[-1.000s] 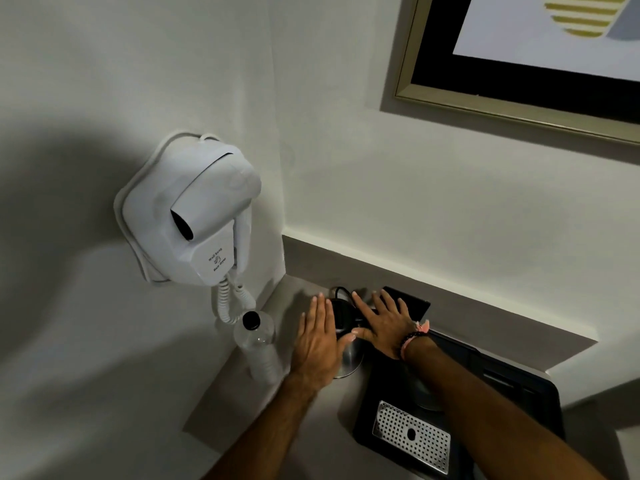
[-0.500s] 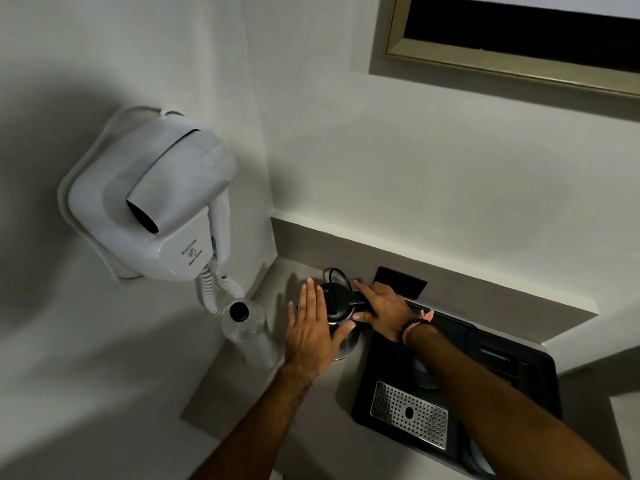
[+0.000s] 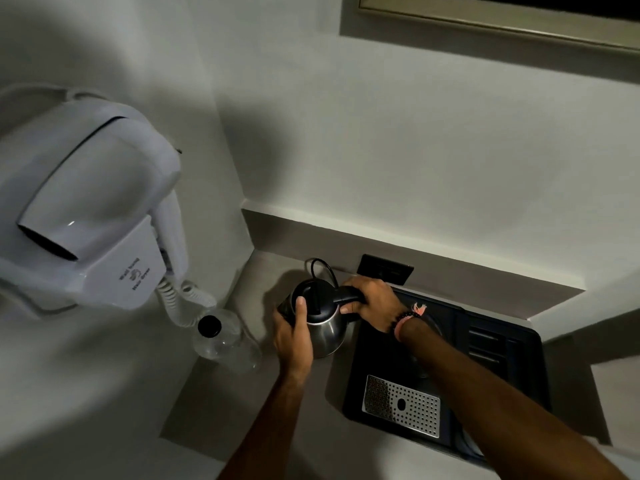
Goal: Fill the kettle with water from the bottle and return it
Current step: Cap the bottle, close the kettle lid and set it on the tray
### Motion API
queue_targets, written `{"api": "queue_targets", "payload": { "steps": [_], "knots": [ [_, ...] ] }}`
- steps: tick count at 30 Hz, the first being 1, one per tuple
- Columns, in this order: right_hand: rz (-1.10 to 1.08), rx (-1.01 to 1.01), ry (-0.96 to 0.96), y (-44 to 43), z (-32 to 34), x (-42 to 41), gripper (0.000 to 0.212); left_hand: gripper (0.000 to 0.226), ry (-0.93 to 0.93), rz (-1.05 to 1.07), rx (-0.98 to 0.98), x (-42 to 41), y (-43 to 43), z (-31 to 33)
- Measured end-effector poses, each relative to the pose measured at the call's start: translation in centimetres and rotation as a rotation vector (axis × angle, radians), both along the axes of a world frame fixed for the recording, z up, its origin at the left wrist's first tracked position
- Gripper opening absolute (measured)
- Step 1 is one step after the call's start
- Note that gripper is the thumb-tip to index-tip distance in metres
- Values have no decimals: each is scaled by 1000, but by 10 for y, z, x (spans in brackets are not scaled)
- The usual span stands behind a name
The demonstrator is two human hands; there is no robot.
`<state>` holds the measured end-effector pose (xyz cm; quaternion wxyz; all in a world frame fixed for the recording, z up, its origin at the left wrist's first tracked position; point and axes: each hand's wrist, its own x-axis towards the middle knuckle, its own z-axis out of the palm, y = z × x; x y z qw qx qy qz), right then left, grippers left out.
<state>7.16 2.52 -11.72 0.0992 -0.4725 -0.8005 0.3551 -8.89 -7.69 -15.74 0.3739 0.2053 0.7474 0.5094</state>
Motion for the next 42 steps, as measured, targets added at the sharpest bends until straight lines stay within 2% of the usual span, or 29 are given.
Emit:
{"api": "queue_targets", "payload": {
  "steps": [3,9,13,19,24,31,42],
  "knots": [
    [-18,19,12,-2,0,-1,32,73,-46,28,22,2,2,-1],
    [-69,44,48,-10,4,-2,28,71,-10,16,39,-1,6,7],
    [-104,78,93,-15,20,7,30,81,45,-18,97,3,7,22],
    [-215,140,120,-31,50,55,32,81,54,-172,187,33,8,52],
    [-329,169,75,-50,67,106,33,73,53,-302,223,78,10,66],
    [-454,161,20,-75,70,161,33,78,52,-454,151,132,8,60],
    [-568,115,29,-90,48,189,28,62,47,-566,96,155,5,45]
  ]
}}
